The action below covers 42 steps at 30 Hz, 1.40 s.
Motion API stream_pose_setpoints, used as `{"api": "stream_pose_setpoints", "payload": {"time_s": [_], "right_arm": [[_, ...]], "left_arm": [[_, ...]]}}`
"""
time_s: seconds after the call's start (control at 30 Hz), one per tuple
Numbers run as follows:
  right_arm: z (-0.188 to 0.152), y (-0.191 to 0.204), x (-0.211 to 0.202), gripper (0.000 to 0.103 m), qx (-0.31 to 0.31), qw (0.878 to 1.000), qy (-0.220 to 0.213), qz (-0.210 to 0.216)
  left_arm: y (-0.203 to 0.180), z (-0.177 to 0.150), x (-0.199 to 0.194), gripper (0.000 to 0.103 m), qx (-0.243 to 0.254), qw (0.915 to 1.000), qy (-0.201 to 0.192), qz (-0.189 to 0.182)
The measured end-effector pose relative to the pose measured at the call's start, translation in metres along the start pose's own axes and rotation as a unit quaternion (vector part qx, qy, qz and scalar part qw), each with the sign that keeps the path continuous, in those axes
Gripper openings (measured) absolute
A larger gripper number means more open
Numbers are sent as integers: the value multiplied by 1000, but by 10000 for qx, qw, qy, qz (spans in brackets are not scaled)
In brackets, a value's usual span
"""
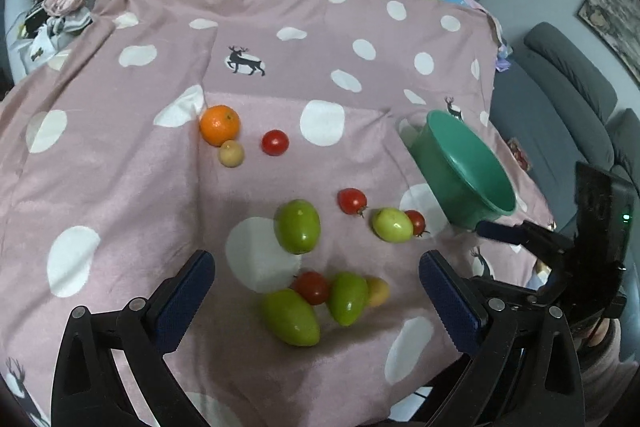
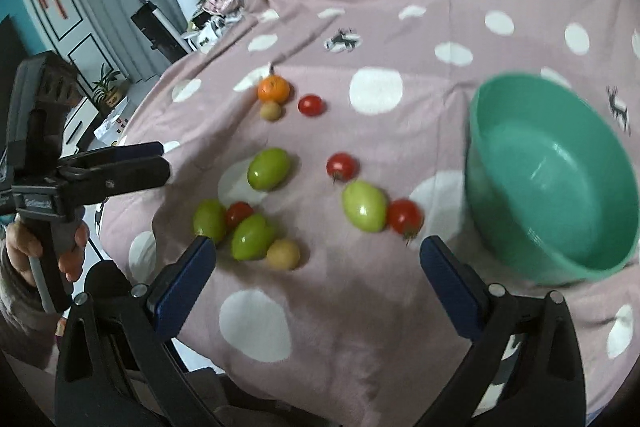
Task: Organize fruits
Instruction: 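Move both tools toward the cluster of green fruits on the sheet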
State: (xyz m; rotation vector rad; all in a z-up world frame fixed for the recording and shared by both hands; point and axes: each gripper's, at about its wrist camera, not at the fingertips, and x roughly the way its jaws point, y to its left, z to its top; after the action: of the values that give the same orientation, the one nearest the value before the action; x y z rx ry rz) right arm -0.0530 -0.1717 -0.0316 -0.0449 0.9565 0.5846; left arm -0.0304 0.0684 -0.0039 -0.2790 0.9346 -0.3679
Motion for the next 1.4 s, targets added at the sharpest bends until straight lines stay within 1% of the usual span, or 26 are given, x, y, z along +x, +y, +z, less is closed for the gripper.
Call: {"api": "stream_pose_setpoints", "payload": {"time_s": [0.07,0.1,0.17,0.27,0.37,0.43,0.53,0.63,0.67,0.73,0.87,0.93,1.0,1.03,1.07,1.13,1.23,1.33,1.4], "right_arm": [[-3,0,4,92,-7,9999,112,96],[-3,-1,4,91,-66,9997,150,173],[-5,2,6,87,-143,9992,193,329],[-5,3,8,84,-233,9986,253,404],[-6,4,12,79,-234,9983,315,429],[-6,5,15,76,-199,9978,344,530],[-5,6,18,73,-219,9972,395,592],[-7,7,22,68,-276,9964,478,649],[-8,7,23,66,-287,9961,497,668],[-9,8,26,63,-282,9954,541,741],[-9,9,31,60,-283,9946,594,800],[-10,8,33,58,-287,9943,588,843],[-9,8,34,56,-296,9945,576,819],[-8,7,34,55,-302,9946,578,809],[-8,6,35,54,-308,9948,576,787],[-8,3,35,53,-294,9956,566,686],[-7,-7,34,52,-172,9968,530,576],[-8,-11,34,52,-123,9964,551,632],[-8,-9,34,51,-179,9959,559,688]], "left_arm": [[-4,-4,2,101,190,9996,-33,215],[-7,-8,6,101,336,9985,27,434],[-8,-12,11,101,506,9963,162,674],[-9,-22,15,101,784,9936,330,745],[-11,-28,17,101,975,9903,379,912],[-11,-28,19,100,944,9908,397,888],[-11,-27,21,95,897,9918,430,808],[-14,-27,25,95,962,9908,521,803],[-14,-27,26,89,973,9907,536,784],[-15,-27,28,82,964,9909,590,725],[-14,-27,30,82,911,9914,610,718],[-14,-24,31,82,875,9923,612,627],[-17,-22,32,82,946,9921,589,573],[-18,-21,33,81,987,9920,581,535],[-19,-20,34,78,993,9920,591,505],[-19,-18,37,74,983,9921,628,454],[-18,-16,40,74,935,9926,650,416],[-18,-16,41,74,913,9929,707,272],[-19,-17,40,74,937,9925,732,272]]}}
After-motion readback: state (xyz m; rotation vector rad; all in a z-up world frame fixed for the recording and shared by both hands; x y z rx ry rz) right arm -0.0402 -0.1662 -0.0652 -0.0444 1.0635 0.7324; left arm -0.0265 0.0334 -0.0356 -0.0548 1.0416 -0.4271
